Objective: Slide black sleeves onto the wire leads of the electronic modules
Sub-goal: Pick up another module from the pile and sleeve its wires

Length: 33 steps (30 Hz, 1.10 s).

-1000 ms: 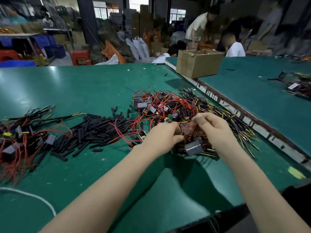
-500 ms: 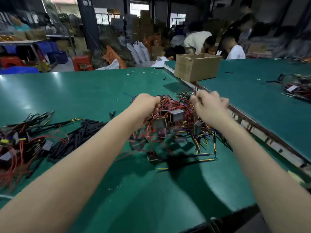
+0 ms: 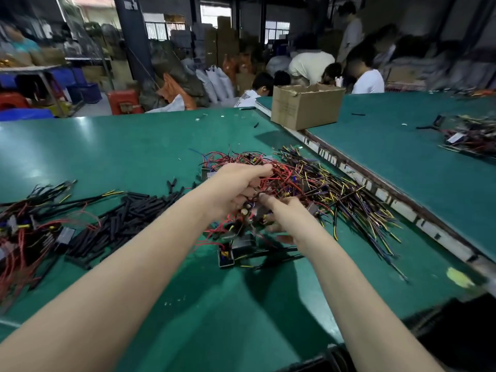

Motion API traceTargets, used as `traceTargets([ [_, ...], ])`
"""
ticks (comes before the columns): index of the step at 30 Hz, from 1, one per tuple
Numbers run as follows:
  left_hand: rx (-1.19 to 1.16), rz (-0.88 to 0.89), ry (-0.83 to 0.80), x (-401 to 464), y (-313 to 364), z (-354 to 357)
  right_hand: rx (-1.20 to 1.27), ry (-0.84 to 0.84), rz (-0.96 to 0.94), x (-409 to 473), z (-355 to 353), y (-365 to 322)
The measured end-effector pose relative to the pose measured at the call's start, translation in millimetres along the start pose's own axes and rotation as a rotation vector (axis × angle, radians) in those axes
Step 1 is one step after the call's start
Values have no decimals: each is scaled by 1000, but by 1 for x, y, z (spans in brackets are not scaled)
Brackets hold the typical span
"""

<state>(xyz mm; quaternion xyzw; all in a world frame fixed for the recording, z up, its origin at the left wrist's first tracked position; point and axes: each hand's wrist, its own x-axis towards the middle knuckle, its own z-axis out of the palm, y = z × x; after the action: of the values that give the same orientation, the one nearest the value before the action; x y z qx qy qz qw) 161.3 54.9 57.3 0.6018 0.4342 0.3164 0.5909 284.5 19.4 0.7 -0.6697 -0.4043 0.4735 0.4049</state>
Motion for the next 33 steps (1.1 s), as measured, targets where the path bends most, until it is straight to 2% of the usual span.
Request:
traceTargets([
  [2,-18,31,42,4,2,-6,157,-13,-115,1,4,-1],
  [4,-20,5,117,10,4,-16,268,115,-284,0,-3,-6],
  [5,-13,-30,151,12,5,-22,344,196,-319,1,-10,-10],
  [7,17,-116,178,14,5,-30,508,249,-287,2,-24,-21],
  [9,86,-118,198,16,2,-32,410,220,-296,6,-38,-37],
  [12,162,30,150,15,3,-24,322,310,-535,9,-60,-74],
  [14,115,53,71,15,7,-16,313,329,-623,6,-69,-92],
  [17,-10,-63,16,20,6,-6,-84,200,-544,0,-60,-86],
  [19,-148,-151,10,26,-1,-2,-378,-1,-474,-4,-50,-64],
  [21,-186,-195,58,28,-9,2,-512,-210,-349,-9,-44,-42],
  [22,-128,-203,72,29,-13,4,-526,-266,-294,-11,-44,-34],
  [24,142,-197,53,29,-20,10,-477,-256,-251,-10,-44,-22],
  [26,363,-156,68,31,-25,16,-396,-175,-247,-9,-45,-16],
  [30,496,-23,192,29,-19,26,-290,-118,-233,-11,-38,-4],
  [33,491,2,278,33,-19,30,-240,-67,-228,-11,-34,1],
])
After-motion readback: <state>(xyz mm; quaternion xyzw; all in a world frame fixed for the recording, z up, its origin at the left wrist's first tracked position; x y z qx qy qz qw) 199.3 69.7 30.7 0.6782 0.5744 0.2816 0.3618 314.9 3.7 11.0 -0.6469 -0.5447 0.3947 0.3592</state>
